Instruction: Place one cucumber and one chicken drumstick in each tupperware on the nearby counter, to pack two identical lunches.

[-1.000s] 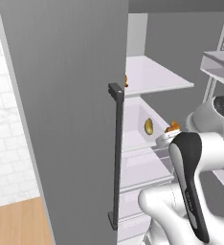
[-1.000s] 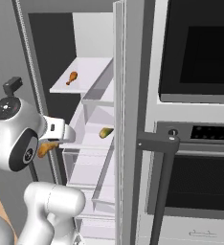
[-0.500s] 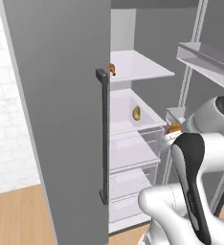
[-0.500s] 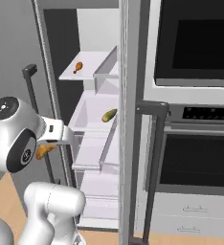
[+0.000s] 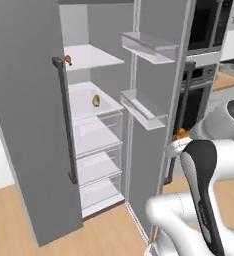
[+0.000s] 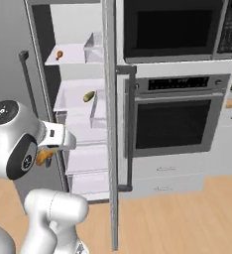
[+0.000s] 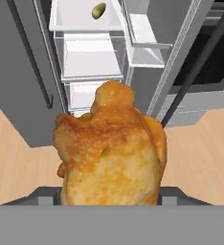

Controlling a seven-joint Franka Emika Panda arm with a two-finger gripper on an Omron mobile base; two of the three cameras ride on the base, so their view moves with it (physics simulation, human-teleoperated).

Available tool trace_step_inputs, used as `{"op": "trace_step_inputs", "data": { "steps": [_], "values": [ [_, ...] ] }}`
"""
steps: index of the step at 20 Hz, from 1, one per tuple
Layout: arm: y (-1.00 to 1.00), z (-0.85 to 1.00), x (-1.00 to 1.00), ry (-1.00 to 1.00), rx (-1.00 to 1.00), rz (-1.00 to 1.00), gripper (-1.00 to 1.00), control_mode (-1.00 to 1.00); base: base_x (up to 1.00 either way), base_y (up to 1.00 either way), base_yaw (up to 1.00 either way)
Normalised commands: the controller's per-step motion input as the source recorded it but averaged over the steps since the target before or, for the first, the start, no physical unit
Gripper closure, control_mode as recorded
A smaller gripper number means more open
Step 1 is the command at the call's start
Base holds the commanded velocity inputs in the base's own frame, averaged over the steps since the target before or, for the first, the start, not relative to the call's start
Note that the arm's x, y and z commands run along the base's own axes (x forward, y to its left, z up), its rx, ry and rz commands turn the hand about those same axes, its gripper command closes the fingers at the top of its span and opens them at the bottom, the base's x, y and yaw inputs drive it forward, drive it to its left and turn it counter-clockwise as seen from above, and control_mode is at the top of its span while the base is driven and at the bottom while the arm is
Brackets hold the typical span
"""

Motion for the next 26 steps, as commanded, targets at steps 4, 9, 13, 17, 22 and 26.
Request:
{"op": "trace_step_inputs", "data": {
  "steps": [4,9,13,17,22,26],
  "values": [
    [0.00,0.00,0.00,0.00,0.00,0.00,1.00,1.00,-0.17,-0.43,-0.76],
    [0.00,0.00,0.00,0.00,0.00,0.00,1.00,1.00,0.07,-0.99,-0.67],
    [0.00,0.00,0.00,0.00,0.00,0.00,1.00,1.00,0.29,-1.00,-0.58],
    [0.00,0.00,0.00,0.00,0.00,0.00,1.00,1.00,0.75,-0.69,-0.42],
    [0.00,0.00,0.00,0.00,0.00,0.00,1.00,1.00,1.00,-0.27,-0.05],
    [0.00,0.00,0.00,0.00,0.00,0.00,1.00,1.00,1.00,-0.11,0.00]
  ]
}}
